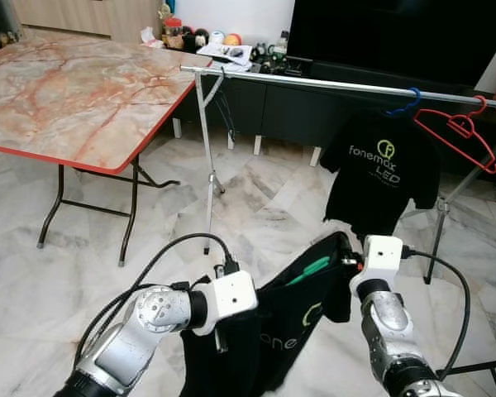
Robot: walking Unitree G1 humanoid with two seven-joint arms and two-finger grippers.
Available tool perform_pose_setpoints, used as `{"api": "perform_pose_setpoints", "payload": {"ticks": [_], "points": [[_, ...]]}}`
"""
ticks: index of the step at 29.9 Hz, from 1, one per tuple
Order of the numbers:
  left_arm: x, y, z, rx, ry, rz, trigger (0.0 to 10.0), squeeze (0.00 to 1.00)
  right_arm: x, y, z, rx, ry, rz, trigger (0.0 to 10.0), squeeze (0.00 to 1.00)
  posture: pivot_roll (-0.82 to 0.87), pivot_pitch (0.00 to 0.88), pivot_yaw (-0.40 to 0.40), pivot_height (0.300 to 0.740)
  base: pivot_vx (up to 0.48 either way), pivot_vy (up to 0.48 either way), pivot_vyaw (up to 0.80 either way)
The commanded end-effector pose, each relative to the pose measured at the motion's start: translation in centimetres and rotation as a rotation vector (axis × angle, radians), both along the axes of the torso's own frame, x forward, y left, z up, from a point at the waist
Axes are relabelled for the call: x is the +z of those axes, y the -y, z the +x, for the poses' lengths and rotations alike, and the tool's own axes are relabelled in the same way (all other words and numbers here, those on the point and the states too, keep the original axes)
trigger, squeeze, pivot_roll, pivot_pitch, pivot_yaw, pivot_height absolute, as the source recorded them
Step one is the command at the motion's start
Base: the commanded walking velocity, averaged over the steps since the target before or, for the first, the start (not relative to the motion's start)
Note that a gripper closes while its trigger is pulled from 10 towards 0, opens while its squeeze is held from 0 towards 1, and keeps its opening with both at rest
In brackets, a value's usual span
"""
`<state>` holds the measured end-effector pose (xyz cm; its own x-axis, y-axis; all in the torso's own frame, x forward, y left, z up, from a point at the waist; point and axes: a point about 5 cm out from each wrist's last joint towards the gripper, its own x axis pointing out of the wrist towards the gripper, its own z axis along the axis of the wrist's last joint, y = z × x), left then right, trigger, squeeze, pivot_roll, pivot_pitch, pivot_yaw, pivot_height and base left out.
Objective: Hang hanger
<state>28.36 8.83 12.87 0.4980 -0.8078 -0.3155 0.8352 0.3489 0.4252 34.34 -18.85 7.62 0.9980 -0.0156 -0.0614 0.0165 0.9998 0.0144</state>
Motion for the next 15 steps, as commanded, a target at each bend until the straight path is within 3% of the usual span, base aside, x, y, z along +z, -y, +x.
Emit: {"api": "perform_pose_setpoints", "payload": {"ticks": [1, 4, 9, 15], "points": [[2.0, 0.4, 0.8, 0.020, 0.098, -0.061, 10.0, 0.00, -1.1, 0.5, -0.5, -0.020, -0.067, -0.014, 10.0, 0.00, 0.13, 0.065, -0.077, 0.740, 0.000, 0.000, 0.00], [2.1, 0.1, 1.5, 0.099, 0.093, -0.080, 10.0, 0.00, -2.0, 0.7, -1.1, -0.040, -0.097, -0.008, 10.0, 0.00, 0.13, 0.068, -0.075, 0.740, 0.000, 0.000, 0.00], [2.1, 0.2, 1.4, 0.106, 0.084, -0.102, 10.0, 0.00, -2.3, 0.7, -1.5, -0.046, -0.103, -0.004, 10.0, 0.00, 0.13, 0.069, -0.074, 0.740, 0.000, 0.000, 0.00], [1.6, 1.0, -0.2, -0.032, -0.001, -0.112, 10.0, 0.00, -2.9, 2.1, -2.0, -0.101, -0.145, -0.036, 10.0, 0.00, 0.13, 0.071, -0.071, 0.740, 0.000, 0.000, 0.00]]}}
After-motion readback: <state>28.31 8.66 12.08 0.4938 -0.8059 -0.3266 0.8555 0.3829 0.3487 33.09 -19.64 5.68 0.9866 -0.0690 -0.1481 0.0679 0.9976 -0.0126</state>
